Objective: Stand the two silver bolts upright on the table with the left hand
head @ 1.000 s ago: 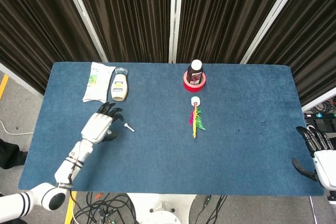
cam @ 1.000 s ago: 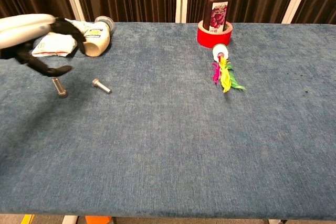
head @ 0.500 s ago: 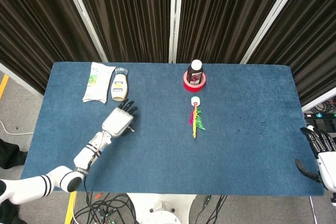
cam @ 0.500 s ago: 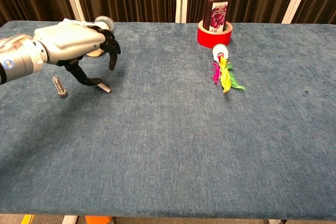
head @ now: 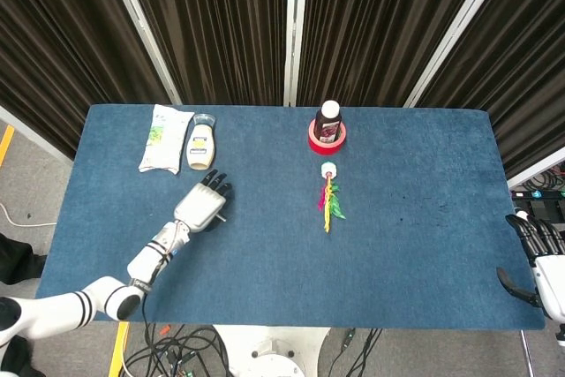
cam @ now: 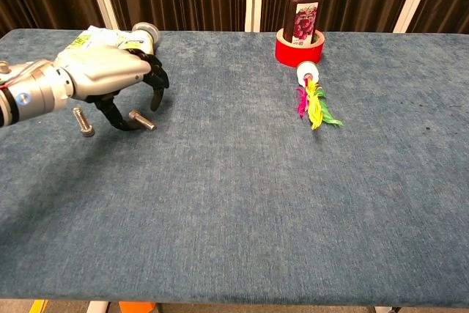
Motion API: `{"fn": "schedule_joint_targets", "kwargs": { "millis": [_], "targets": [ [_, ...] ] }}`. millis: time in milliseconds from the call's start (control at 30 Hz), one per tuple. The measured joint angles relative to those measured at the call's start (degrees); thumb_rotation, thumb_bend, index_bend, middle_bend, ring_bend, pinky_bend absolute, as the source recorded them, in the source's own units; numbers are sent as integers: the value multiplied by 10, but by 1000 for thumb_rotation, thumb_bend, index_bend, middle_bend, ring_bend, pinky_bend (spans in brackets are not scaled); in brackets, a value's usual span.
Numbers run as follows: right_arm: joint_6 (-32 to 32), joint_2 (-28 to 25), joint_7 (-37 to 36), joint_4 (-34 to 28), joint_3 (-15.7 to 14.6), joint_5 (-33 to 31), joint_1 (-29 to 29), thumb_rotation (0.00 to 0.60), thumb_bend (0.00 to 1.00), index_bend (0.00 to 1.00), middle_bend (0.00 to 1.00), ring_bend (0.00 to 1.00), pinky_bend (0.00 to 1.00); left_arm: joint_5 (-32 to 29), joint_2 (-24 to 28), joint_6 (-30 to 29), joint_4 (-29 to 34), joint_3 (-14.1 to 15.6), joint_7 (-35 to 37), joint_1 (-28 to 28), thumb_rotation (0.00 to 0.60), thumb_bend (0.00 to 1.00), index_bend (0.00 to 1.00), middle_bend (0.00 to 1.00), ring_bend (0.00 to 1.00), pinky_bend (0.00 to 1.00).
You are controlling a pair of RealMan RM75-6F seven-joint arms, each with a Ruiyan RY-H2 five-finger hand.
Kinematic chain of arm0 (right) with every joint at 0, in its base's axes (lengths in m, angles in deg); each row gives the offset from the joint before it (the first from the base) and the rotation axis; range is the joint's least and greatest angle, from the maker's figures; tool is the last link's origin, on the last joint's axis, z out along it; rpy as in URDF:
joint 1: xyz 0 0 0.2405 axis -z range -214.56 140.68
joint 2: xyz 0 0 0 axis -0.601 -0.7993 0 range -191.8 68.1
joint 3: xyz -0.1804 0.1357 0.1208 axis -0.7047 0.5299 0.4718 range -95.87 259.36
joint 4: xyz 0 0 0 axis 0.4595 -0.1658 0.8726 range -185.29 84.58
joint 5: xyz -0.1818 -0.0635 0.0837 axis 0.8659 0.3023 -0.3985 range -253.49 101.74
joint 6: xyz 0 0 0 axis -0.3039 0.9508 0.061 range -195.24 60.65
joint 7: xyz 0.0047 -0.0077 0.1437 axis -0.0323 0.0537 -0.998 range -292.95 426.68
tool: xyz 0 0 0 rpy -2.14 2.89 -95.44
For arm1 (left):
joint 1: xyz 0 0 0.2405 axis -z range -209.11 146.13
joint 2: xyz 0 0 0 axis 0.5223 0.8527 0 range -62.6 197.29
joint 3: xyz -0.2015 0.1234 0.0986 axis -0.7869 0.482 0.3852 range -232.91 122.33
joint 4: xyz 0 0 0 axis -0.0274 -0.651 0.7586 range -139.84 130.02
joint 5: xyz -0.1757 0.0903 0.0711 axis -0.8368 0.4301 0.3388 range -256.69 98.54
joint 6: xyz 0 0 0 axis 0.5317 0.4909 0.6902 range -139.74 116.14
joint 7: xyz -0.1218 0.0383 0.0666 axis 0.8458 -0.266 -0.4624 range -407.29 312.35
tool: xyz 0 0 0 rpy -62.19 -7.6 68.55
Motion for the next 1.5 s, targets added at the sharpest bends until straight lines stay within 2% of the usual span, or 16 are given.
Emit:
{"fn": "schedule_joint_targets", "kwargs": {
  "millis": [333, 933, 1167, 1500],
  "targets": [
    [1, 0, 0, 1, 0, -3, 2, 600, 246, 40, 99, 0, 0, -4, -19, 7, -22, 3, 9, 10, 600, 265, 480, 183, 35, 0],
    [2, 0, -4, 5, 2, -6, 4, 600, 245, 40, 99, 0, 0, -16, -32, 7, -37, 4, 24, 15, 600, 352, 516, 187, 35, 0],
    [2, 0, -4, 5, 3, -8, 4, 600, 234, 40, 99, 0, 0, -13, -37, 5, -40, -4, 75, 13, 600, 369, 541, 199, 35, 0],
    [2, 0, -6, 6, 4, -6, 4, 600, 231, 40, 99, 0, 0, -26, -26, 3, -23, -34, 182, 4, 600, 367, 540, 199, 35, 0]
  ]
}}
